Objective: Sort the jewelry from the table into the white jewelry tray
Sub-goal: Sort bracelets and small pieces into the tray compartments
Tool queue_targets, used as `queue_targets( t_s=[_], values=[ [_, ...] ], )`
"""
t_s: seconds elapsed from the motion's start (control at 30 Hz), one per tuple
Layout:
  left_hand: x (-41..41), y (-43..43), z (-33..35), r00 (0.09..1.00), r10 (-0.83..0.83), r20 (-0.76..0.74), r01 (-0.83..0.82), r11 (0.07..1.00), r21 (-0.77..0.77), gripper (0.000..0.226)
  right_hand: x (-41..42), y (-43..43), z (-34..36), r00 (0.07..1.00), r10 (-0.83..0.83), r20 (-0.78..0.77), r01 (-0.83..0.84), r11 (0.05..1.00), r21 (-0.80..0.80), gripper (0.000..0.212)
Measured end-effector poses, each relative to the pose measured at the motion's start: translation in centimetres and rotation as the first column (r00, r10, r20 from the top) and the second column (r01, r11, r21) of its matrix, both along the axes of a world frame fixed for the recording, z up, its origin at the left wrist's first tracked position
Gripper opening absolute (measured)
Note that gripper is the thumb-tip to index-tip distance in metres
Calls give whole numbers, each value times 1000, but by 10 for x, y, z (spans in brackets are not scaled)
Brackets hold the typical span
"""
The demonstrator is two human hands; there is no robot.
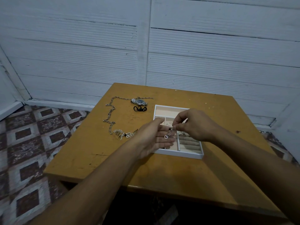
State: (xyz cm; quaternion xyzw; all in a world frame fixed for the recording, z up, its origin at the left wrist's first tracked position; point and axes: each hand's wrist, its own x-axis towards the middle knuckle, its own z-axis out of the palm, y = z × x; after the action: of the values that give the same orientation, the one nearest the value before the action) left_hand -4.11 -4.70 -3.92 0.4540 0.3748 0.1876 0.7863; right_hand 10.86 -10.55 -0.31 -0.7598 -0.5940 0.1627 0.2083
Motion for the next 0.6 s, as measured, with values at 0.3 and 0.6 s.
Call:
queue_targets(
  t_s=[0.3,0.6],
  values=[
    [-5,2,7,984,-102,-147,107,994,32,36,2,-8,-16,1000,2,13,-2,1000,-16,4],
    [-8,2,11,967,-171,-189,187,980,72,37,6,-13,-20,1000,-4,0,4,999,-49,7]
  ],
)
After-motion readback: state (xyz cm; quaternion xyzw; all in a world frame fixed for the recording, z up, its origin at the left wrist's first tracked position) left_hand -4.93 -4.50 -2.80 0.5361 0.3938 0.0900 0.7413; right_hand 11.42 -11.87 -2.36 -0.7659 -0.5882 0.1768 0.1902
